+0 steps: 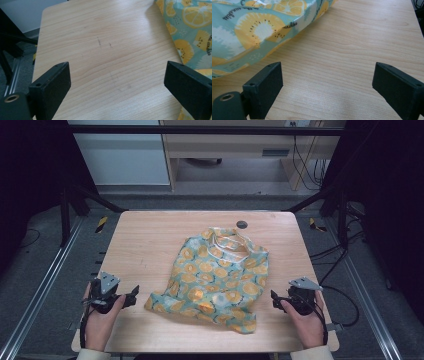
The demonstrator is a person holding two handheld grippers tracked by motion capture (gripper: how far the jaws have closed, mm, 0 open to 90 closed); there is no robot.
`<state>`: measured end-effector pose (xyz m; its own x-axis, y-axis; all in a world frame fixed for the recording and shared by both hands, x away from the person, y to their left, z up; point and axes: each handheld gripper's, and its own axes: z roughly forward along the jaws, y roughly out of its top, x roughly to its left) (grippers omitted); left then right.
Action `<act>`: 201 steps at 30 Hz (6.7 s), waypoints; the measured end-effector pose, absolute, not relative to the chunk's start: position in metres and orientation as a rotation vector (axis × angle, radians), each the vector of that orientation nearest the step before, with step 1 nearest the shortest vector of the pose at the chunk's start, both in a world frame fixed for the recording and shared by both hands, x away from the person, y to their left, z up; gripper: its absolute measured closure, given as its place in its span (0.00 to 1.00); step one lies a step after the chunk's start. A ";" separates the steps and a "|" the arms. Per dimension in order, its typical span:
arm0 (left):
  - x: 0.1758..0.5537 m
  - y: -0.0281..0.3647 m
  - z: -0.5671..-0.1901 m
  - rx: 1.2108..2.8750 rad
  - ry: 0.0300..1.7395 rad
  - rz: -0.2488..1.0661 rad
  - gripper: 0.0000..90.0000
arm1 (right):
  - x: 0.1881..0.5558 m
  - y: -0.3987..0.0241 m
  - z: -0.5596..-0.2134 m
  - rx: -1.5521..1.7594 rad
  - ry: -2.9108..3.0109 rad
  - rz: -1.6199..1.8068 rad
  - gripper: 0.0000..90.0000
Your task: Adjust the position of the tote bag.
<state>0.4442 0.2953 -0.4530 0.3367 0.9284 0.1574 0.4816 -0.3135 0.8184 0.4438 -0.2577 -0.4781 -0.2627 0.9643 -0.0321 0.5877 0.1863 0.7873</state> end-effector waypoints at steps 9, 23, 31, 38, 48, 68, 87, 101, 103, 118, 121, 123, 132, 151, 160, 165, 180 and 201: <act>0.450 0.287 -0.449 1.931 1.207 0.784 0.08 | 0.447 -0.256 -0.478 1.455 1.952 0.939 0.19; 0.450 0.276 -0.440 1.971 1.155 0.763 0.07 | 0.458 -0.251 -0.456 1.400 1.984 0.938 0.25; 0.469 0.250 -0.418 2.021 1.055 0.754 0.07 | 0.473 -0.243 -0.433 1.384 2.011 0.934 0.24; 0.502 0.227 -0.402 2.056 1.019 0.746 0.07 | 0.496 -0.236 -0.412 1.375 2.014 0.951 0.22; 0.549 0.197 -0.402 2.124 0.996 0.723 0.07 | 0.551 -0.228 -0.431 1.483 2.056 0.954 0.17; 0.568 0.176 -0.405 2.131 1.047 0.630 0.06 | 0.564 -0.222 -0.442 1.363 2.144 1.071 1.00; 0.603 0.159 -0.443 2.183 1.142 0.507 0.07 | 0.557 -0.210 -0.438 1.249 2.185 1.083 0.98; 0.607 0.155 -0.451 2.194 1.150 0.450 0.10 | 0.558 -0.212 -0.440 1.241 2.188 1.089 0.97; 0.607 0.155 -0.451 2.196 1.151 0.445 0.11 | 0.558 -0.213 -0.440 1.245 2.188 1.088 0.97; 0.605 0.151 -0.452 2.228 1.150 0.443 0.10 | 0.557 -0.214 -0.438 1.237 2.183 1.098 0.97; 0.605 0.150 -0.455 2.222 1.159 0.428 0.08 | 0.557 -0.214 -0.439 1.239 2.184 1.100 0.97; 0.606 0.150 -0.456 2.229 1.156 0.418 0.07 | 0.557 -0.214 -0.439 1.238 2.186 1.097 0.97; 0.606 0.149 -0.463 2.236 1.193 0.386 0.07 | 0.558 -0.212 -0.439 1.238 2.186 1.105 0.97; 0.605 0.144 -0.467 2.266 1.229 0.326 0.56 | 0.558 -0.213 -0.438 1.237 2.183 1.114 0.97; 0.602 0.147 -0.466 2.275 1.170 0.289 0.97 | 0.557 -0.215 -0.436 1.238 2.173 1.129 0.98; 0.598 0.148 -0.457 2.244 1.145 0.340 1.00 | 0.556 -0.217 -0.435 1.243 2.160 1.124 0.99; 0.560 0.167 -0.414 2.078 1.061 0.555 1.00 | 0.521 -0.224 -0.401 1.129 2.086 1.153 1.00; 0.527 0.185 -0.391 1.911 0.971 0.695 1.00 | 0.508 -0.213 -0.362 1.027 1.914 1.198 1.00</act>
<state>0.5266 0.1846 -0.3914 0.5421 0.8352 0.0925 0.3565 -0.3283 0.8747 0.5082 -0.2134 -0.3623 -0.4829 0.8680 -0.1156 0.2752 0.2757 0.9210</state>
